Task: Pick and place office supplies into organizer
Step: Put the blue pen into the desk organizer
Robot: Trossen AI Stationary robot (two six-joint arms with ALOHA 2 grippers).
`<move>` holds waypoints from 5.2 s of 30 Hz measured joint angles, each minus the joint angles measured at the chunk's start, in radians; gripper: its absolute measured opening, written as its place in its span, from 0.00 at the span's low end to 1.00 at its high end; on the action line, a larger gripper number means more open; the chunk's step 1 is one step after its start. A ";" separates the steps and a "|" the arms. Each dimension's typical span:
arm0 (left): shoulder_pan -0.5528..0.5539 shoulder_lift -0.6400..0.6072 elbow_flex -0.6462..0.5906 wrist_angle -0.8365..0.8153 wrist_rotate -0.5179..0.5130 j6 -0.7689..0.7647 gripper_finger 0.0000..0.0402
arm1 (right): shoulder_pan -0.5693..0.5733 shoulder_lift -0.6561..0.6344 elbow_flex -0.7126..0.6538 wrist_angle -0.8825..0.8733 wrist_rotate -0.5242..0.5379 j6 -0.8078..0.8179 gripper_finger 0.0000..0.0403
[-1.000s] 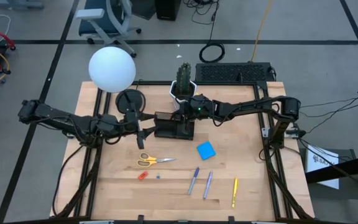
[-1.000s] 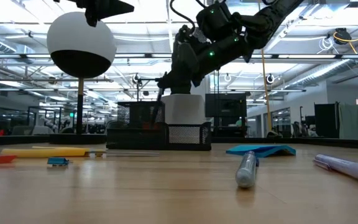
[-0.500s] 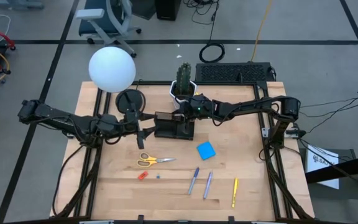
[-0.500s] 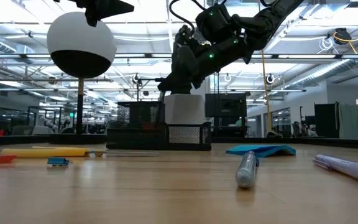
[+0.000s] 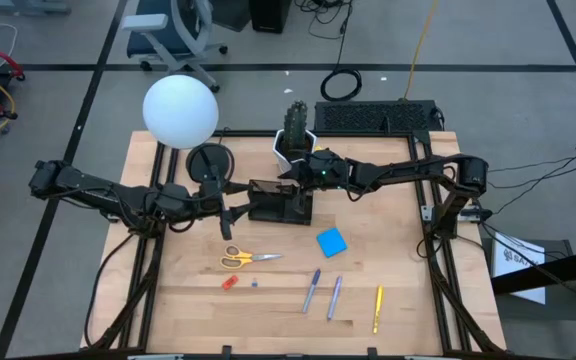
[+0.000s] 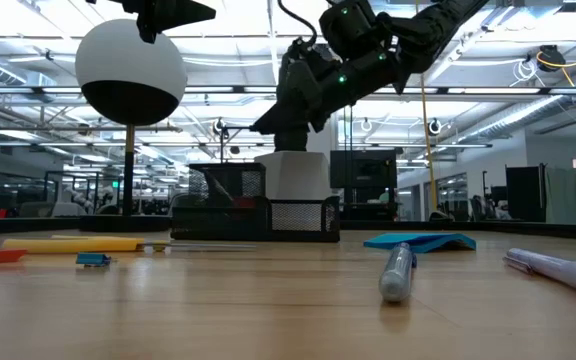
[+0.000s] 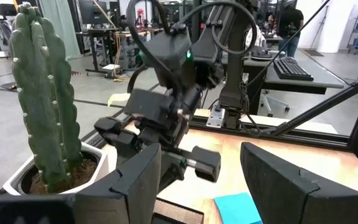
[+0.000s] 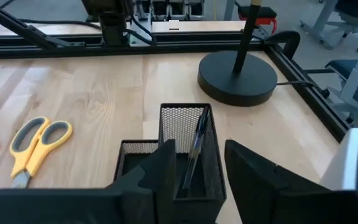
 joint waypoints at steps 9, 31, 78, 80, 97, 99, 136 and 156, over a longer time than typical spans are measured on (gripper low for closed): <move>-0.015 0.000 0.000 0.002 0.000 0.000 0.56 | 0.042 -0.096 0.000 -0.077 -0.001 0.000 0.31; -0.039 0.000 0.000 0.003 -0.009 0.031 0.56 | 0.267 -0.211 0.000 -0.130 -0.002 -0.161 0.28; -0.038 0.000 0.000 0.001 -0.024 0.014 0.56 | 0.542 -0.079 0.212 -0.841 0.157 -0.406 0.28; -0.037 0.000 0.000 -0.001 -0.032 0.014 0.56 | 0.556 -0.032 0.249 -0.872 0.157 -0.417 0.28; -0.037 0.000 0.000 -0.010 -0.033 0.014 0.56 | 0.643 0.201 0.352 -1.004 0.153 -0.468 0.22; -0.037 0.000 0.000 -0.010 -0.033 0.014 0.56 | 0.648 0.204 0.352 -1.000 0.155 -0.470 0.23; -0.037 0.000 0.000 -0.013 -0.035 0.008 0.56 | 0.653 0.340 0.361 -0.913 0.068 -0.535 0.25; -0.037 0.000 0.001 -0.013 -0.038 0.009 0.56 | 0.651 0.339 0.383 -0.910 0.077 -0.538 0.06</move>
